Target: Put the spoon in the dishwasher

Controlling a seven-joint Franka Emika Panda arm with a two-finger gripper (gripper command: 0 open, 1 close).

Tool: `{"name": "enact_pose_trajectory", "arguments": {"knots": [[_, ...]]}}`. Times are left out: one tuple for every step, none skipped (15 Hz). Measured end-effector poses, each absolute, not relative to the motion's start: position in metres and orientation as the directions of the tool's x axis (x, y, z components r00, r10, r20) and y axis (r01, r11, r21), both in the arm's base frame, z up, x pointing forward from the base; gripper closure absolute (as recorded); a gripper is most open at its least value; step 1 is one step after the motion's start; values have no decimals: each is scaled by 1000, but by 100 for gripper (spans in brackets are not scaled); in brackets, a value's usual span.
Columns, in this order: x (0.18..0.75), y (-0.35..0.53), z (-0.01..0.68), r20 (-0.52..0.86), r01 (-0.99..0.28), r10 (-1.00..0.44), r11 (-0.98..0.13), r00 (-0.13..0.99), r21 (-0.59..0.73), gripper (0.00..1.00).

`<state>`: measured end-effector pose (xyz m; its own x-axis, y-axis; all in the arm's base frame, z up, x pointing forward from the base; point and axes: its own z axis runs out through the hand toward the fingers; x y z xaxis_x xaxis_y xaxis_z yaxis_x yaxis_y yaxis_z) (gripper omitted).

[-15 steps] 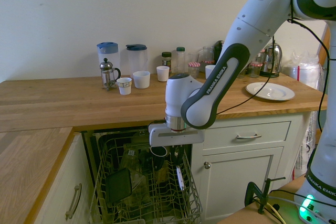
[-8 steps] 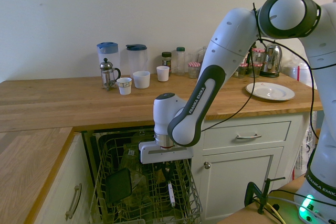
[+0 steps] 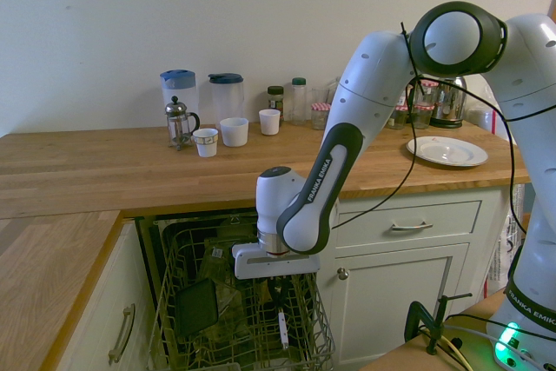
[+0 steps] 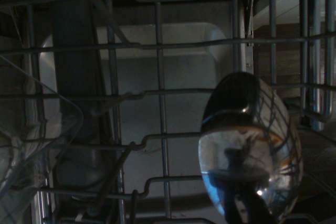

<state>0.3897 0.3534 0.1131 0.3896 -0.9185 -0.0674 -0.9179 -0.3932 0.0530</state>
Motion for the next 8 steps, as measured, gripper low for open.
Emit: {"name": "enact_pose_trajectory", "arguments": {"knots": [[389,353,110,-70,-918,-919,-392,389,52,0],[389,352,107,-73,-919,-919,-391,387,56,0],[388,352,105,-77,-919,-919,-390,386,56,0],[389,352,105,-79,-919,-919,-391,386,54,0],[389,352,106,-82,-919,-919,-392,387,52,0],[389,352,106,-84,-919,-918,-392,387,50,0],[390,352,106,-86,-918,-918,-393,388,50,0],[390,352,106,-87,-918,-917,-394,389,50,0]]}}
